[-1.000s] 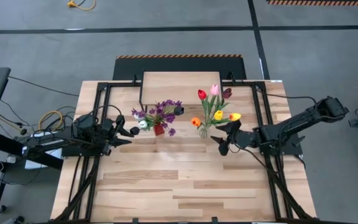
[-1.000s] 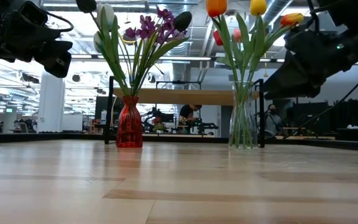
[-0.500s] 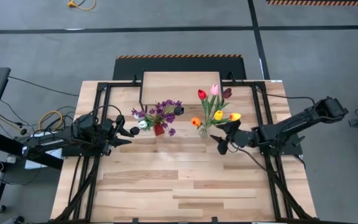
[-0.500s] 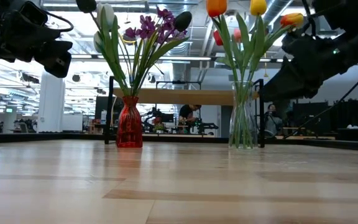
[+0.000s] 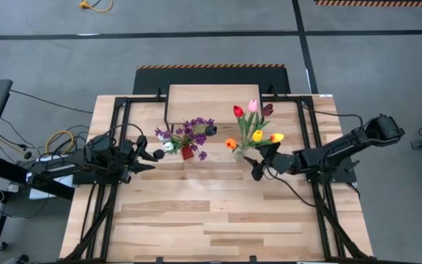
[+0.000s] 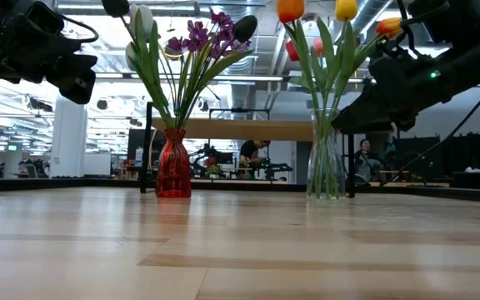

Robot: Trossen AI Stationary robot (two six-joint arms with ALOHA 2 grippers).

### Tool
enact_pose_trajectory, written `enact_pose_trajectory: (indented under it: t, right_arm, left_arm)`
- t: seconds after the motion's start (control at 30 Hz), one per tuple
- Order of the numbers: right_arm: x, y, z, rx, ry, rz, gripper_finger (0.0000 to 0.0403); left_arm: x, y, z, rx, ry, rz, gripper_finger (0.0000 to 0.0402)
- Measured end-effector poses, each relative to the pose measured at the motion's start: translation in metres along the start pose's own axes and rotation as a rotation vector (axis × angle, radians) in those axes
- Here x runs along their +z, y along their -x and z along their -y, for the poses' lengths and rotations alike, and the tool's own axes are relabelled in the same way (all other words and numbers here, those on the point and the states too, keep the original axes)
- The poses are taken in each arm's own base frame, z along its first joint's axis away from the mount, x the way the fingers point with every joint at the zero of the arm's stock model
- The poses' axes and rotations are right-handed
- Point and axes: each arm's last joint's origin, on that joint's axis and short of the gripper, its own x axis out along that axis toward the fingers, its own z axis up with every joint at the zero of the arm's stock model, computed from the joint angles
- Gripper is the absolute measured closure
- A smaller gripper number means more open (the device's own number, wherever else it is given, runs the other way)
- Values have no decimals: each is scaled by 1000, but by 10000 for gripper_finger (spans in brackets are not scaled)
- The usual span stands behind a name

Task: Pick and place flowers into a vace then onto a shelf
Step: Put the transparent vase with flowers on the shelf

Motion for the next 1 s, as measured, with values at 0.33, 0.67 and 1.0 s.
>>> enact_pose_trajectory:
  t: [0.33,0.67,1.0]
  right_arm:
    - [-1,-9,-1,-7,-26,19,137]
    - [-6,-23,-6,-15,4,57,137]
    - [-7,-27,-4,-120,12,95,137]
  left_arm:
    - [0,0,0,0,0,0,282]
    - [0,0,0,0,0,0,282]
    - [0,0,0,0,0,0,282]
